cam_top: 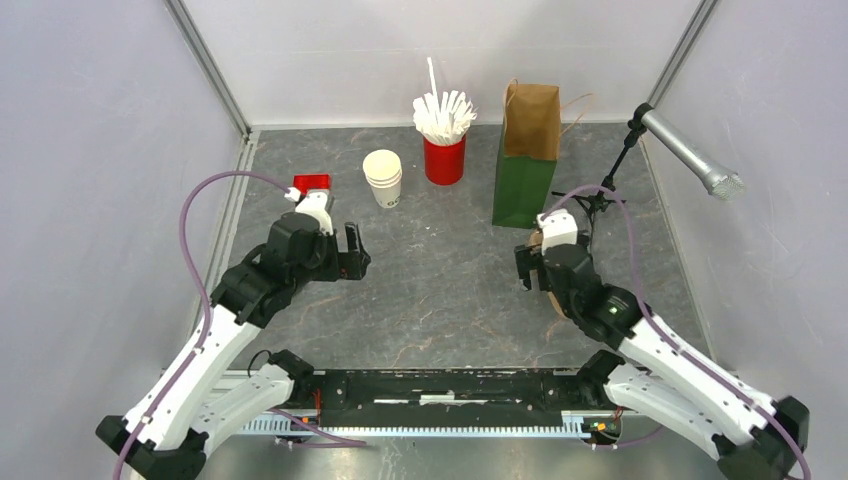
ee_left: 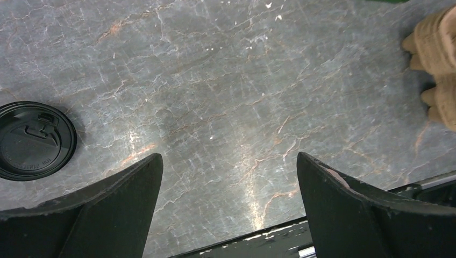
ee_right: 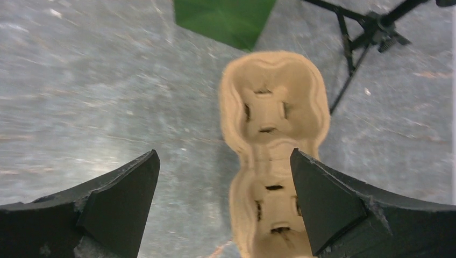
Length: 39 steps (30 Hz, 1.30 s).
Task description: Pack the takeout coffee
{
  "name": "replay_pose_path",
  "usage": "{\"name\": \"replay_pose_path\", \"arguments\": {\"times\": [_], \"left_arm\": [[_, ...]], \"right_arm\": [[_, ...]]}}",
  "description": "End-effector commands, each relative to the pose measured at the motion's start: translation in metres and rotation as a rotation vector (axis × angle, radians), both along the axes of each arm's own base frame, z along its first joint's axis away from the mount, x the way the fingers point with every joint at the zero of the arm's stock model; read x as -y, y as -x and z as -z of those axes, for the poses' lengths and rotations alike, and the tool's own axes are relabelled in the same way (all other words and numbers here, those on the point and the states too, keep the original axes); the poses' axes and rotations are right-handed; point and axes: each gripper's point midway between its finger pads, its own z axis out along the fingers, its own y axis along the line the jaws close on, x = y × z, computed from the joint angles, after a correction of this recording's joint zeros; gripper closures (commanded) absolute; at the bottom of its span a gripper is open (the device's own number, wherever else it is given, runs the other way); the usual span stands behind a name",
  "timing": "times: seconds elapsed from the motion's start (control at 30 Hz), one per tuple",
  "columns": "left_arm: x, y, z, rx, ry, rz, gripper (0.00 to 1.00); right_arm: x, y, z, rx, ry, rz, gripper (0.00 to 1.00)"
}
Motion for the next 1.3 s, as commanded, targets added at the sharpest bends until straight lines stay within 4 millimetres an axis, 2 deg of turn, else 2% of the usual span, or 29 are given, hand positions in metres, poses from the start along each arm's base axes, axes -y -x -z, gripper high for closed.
{"name": "replay_pose_path", "arguments": {"times": [0.0,0.07,0.23,0.3,0.4,0.53,0.57,0.63,0.77,0.87,0.9,1.0,1.1,1.27], "left_arm": [[-0.002,-0.004,0.001,0.015,-0.072,0.054,0.00],[-0.002,-0.005,0.003,0.017,-0.074,0.057,0.00],[-0.004,-0.008,0.012,0.043,-0.068,0.033,0.00],[-0.006,-0.016,0.008,0.080,-0.054,-0.011,0.00],[-0.008,-0.039,-0.011,0.117,-0.012,-0.136,0.00],[-0.010,-0.087,-0.032,0.089,-0.021,-0.278,0.13],[-0.006,-0.101,-0.032,0.070,0.003,-0.285,0.17],[-0.004,-0.134,-0.037,0.053,0.104,-0.300,0.24],[0.000,-0.192,-0.031,0.023,0.275,-0.298,0.42],[0.008,-0.223,-0.021,0.010,0.309,-0.281,0.45],[0.011,-0.232,-0.012,-0.010,0.307,-0.280,0.46],[0.010,-0.252,0.009,-0.061,0.283,-0.285,0.51],[0.005,-0.265,0.028,-0.098,0.270,-0.304,0.54],[0.008,-0.276,0.037,-0.088,0.303,-0.271,0.56]], "right_arm": [[0.035,-0.009,0.019,-0.023,0.240,0.134,0.01],[0.033,-0.012,0.025,-0.039,0.279,0.108,0.06],[-0.013,-0.018,0.033,-0.074,0.187,-0.093,0.14],[-0.028,-0.018,0.031,-0.077,0.130,-0.135,0.16],[-0.047,-0.019,0.018,-0.053,0.040,-0.192,0.17],[-0.072,-0.016,-0.006,-0.020,-0.059,-0.299,0.18],[-0.077,-0.014,-0.010,-0.016,-0.075,-0.324,0.19],[-0.081,-0.012,-0.020,0.007,-0.097,-0.351,0.19],[-0.080,-0.006,-0.028,0.042,-0.126,-0.372,0.18],[-0.078,-0.002,-0.029,0.054,-0.138,-0.379,0.18],[-0.078,0.000,-0.031,0.060,-0.146,-0.386,0.18],[-0.080,0.005,-0.034,0.077,-0.175,-0.407,0.17],[-0.083,0.010,-0.037,0.086,-0.197,-0.432,0.17],[-0.082,0.014,-0.032,0.082,-0.201,-0.446,0.16]]}}
